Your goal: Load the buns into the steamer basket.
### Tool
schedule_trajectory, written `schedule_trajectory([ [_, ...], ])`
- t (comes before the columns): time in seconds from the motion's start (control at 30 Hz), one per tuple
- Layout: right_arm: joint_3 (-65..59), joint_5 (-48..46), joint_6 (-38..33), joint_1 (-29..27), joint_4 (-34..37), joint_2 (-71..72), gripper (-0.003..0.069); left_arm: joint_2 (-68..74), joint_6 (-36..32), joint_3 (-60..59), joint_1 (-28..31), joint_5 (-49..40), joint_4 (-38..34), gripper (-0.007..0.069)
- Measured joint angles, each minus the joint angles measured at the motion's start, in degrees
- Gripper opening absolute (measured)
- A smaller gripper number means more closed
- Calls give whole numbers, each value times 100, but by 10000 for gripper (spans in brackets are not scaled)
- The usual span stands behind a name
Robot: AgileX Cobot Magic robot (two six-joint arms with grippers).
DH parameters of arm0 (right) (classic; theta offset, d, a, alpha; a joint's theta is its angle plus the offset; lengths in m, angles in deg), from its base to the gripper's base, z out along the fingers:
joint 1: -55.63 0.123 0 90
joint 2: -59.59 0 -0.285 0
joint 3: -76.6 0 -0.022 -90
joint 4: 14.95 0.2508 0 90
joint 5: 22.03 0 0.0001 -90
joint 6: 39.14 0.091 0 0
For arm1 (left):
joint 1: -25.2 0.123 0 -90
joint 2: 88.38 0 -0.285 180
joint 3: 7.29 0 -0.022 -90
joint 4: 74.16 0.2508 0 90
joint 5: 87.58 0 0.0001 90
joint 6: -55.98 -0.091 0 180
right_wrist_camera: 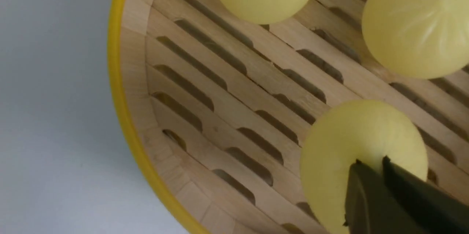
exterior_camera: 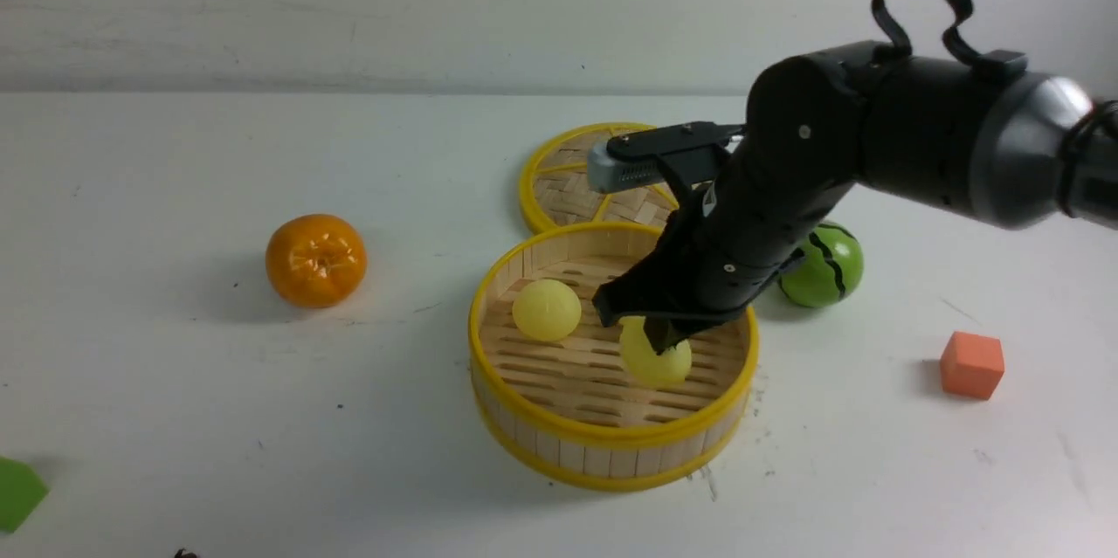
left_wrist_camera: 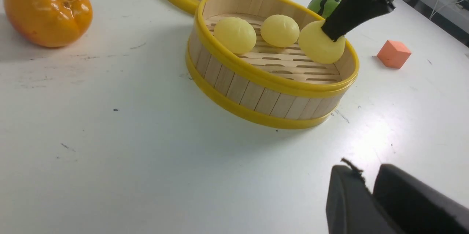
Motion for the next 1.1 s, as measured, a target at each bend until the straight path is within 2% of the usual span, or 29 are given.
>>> schedule_trajectory([
  [0.17,18,65,6,11,35,-203,38,0,0,0,0,0,0,112],
  [0.3,18,101,17,11,35,-254,120,0,0,0,0,0,0,115],
  [0.43,18,101,17,11,35,-254,314,0,0,0,0,0,0,121],
  [0.5,18,54,17,11,35,-209,356,0,0,0,0,0,0,122],
  [0.53,18,-78,35,11,11,-86,416,0,0,0,0,0,0,123],
  [0.63,18,-495,246,11,-144,382,443,0,0,0,0,0,0,125],
  [0.73,-50,-1043,528,48,-470,1061,404,0,0,0,0,0,0,127],
  [0.8,-218,-1429,782,109,-723,1605,345,0,0,0,0,0,0,129],
  [1.03,-1727,-1730,1778,416,-1072,3804,36,0,0,0,0,0,0,138],
  [1.1,-2137,-1737,1948,455,-1078,4236,-9,0,0,0,0,0,0,141],
])
